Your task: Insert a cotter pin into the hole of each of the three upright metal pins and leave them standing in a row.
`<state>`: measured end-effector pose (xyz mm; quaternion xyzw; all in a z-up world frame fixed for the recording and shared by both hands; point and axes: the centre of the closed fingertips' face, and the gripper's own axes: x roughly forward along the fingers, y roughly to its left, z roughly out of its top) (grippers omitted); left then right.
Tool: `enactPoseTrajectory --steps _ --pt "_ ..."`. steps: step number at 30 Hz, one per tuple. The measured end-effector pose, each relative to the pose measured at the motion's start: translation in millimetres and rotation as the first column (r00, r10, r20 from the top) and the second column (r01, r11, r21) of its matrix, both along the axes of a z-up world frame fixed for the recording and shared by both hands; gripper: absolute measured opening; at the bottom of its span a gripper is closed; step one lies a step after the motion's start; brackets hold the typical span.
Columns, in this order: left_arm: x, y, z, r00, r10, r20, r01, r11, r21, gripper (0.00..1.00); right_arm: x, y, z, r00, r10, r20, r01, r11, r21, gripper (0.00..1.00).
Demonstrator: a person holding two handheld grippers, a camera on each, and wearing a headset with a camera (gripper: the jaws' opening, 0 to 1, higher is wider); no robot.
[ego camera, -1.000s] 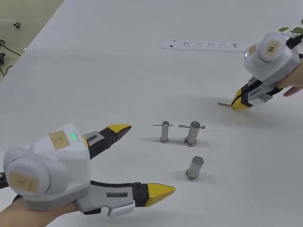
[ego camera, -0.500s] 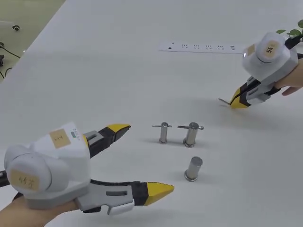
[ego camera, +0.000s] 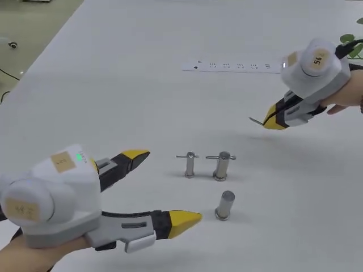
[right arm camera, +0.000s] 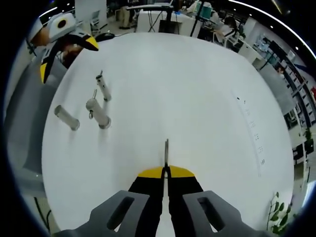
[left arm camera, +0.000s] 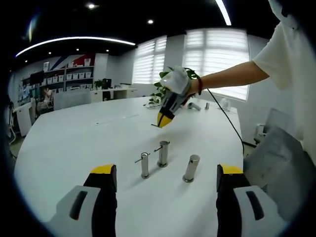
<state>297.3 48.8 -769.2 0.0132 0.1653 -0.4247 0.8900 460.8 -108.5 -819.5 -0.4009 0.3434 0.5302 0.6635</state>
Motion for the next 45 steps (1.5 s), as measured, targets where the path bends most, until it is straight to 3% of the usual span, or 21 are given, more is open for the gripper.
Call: enactPoseTrajectory --steps 12,14,22,32,35,45 --pt "1.2 -2.2 12.0 1.0 0.007 0.003 -0.007 1.0 -0.022 0.73 -37.6 29.7 29.1 0.994 0.086 0.062 -0.089 0.995 0.048 0.03" --pt "1.2 -2.7 12.5 1.0 0.008 -0.001 -0.008 1.0 -0.02 0.7 -36.0 32.1 28.6 0.992 0.105 0.069 -0.109 0.993 0.052 0.03" --pt "1.6 -6.7 13.6 0.999 0.018 -0.027 -0.019 0.999 -0.026 0.61 -71.4 53.3 40.9 0.98 0.176 0.091 -0.182 0.981 0.067 0.03" --pt "2.0 -13.2 17.5 0.995 0.033 -0.09 -0.04 0.996 -0.084 0.49 -101.6 72.3 44.3 0.964 0.247 0.097 -0.255 0.964 0.076 0.03" --pt "3.6 -14.6 15.5 0.989 0.043 -0.141 -0.058 0.993 -0.103 0.44 -108.0 76.7 44.1 0.96 0.261 0.096 -0.269 0.96 0.081 0.03" --pt "5.6 -20.4 15.6 0.97 0.062 -0.235 -0.103 0.981 -0.166 0.33 -127.3 90.7 44.6 0.946 0.308 0.1 -0.317 0.943 0.097 0.03"
